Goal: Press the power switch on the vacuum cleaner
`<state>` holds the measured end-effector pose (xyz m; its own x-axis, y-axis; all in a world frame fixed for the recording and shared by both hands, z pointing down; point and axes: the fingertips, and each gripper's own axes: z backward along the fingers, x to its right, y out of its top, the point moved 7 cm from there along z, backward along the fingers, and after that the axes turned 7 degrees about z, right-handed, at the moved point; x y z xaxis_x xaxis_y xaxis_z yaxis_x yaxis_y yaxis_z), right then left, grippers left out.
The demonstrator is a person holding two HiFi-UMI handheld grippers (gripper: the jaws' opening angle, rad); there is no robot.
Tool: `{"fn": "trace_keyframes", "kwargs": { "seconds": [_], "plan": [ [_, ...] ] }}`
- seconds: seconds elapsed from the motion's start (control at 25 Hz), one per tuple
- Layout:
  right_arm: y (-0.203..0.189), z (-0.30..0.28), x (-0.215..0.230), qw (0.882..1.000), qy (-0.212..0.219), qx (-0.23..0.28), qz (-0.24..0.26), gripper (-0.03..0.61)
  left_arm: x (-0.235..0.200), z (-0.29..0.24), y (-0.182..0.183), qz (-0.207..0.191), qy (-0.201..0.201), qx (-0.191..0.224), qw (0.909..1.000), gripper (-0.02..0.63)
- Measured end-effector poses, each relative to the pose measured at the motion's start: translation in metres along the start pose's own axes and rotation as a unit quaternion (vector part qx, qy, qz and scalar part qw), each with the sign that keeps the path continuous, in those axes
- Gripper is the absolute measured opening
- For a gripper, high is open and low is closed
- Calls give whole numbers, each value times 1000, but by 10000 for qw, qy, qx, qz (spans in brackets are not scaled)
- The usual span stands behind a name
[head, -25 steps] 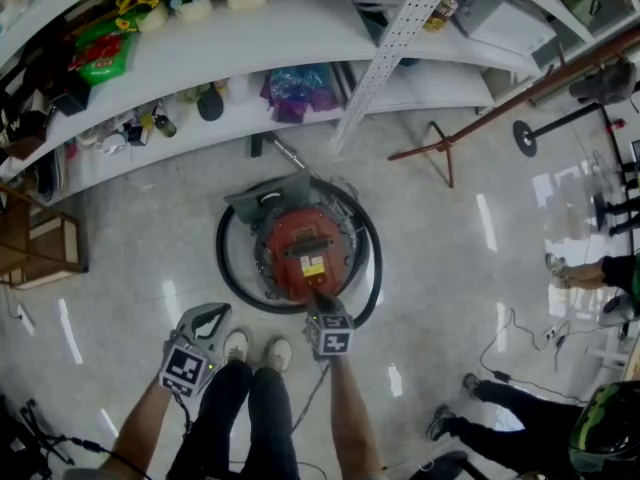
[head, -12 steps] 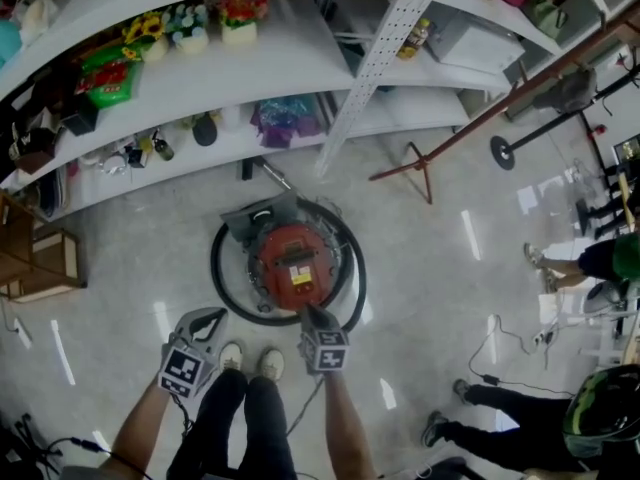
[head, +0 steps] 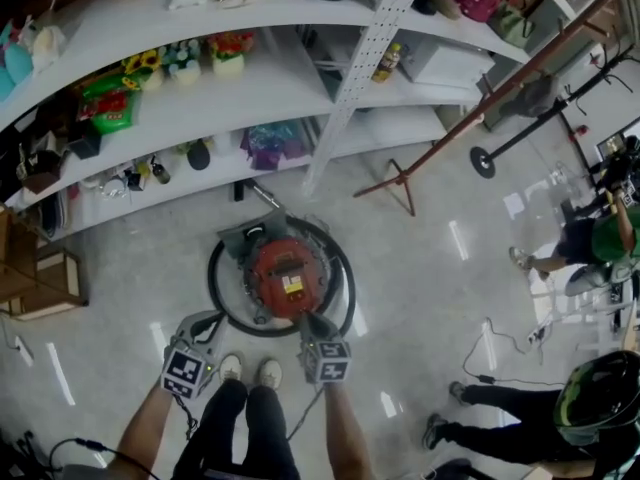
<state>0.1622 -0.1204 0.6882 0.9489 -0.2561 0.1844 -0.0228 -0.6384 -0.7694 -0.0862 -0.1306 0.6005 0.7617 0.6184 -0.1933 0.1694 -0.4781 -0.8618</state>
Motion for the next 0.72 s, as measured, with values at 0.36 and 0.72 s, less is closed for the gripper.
{"fn": "trace_keyframes", "kwargs": {
  "seconds": [0.36,0.72],
  "plan": [
    [50,58,-18,9988,-126,473,-7,12,19,23,46,-148,-97,256,9995,6],
    [88,112,-44,9969,-216,755,7,12,38,54,84,-291,-219,417,9985,6]
  ]
}}
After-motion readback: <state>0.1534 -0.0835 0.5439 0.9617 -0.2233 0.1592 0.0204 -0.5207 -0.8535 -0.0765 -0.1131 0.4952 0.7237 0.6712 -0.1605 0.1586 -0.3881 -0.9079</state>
